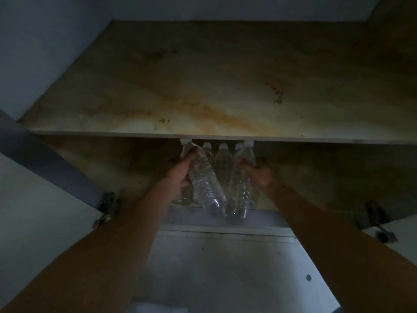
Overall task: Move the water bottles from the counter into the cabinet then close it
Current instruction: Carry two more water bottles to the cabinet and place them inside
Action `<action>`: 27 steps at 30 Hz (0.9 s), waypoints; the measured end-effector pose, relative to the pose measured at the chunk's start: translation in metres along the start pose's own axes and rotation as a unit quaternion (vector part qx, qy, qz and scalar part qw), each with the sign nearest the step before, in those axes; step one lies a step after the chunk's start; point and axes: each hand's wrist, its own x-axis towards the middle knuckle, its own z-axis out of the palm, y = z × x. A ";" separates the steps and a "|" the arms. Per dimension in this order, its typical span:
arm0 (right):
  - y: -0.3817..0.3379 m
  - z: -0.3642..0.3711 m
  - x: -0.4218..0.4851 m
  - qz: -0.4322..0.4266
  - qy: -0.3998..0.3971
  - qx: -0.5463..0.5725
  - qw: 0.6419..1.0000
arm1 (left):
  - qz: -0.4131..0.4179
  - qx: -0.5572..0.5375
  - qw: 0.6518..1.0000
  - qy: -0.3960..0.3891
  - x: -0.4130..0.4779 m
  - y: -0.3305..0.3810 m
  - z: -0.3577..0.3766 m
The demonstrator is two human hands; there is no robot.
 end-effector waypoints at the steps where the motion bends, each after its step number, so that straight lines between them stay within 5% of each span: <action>1: 0.000 0.002 -0.002 -0.003 0.005 0.004 1.000 | -0.006 -0.001 1.000 0.024 0.006 -0.003 0.001; 7: 0.003 0.017 -0.003 -0.033 0.023 0.016 0.999 | 0.054 0.133 0.985 0.096 0.006 0.000 0.014; 15: 0.011 0.024 -0.016 -0.057 0.030 -0.003 0.998 | 0.123 0.281 0.952 0.016 -0.005 -0.016 0.028; 21: 0.015 0.018 -0.026 -0.040 -0.029 -0.004 0.999 | 0.088 0.324 0.941 -0.038 -0.018 -0.033 0.013; 27: 0.006 0.025 -0.024 -0.090 -0.007 -0.013 0.996 | 0.096 0.301 0.949 -0.022 -0.009 -0.034 0.010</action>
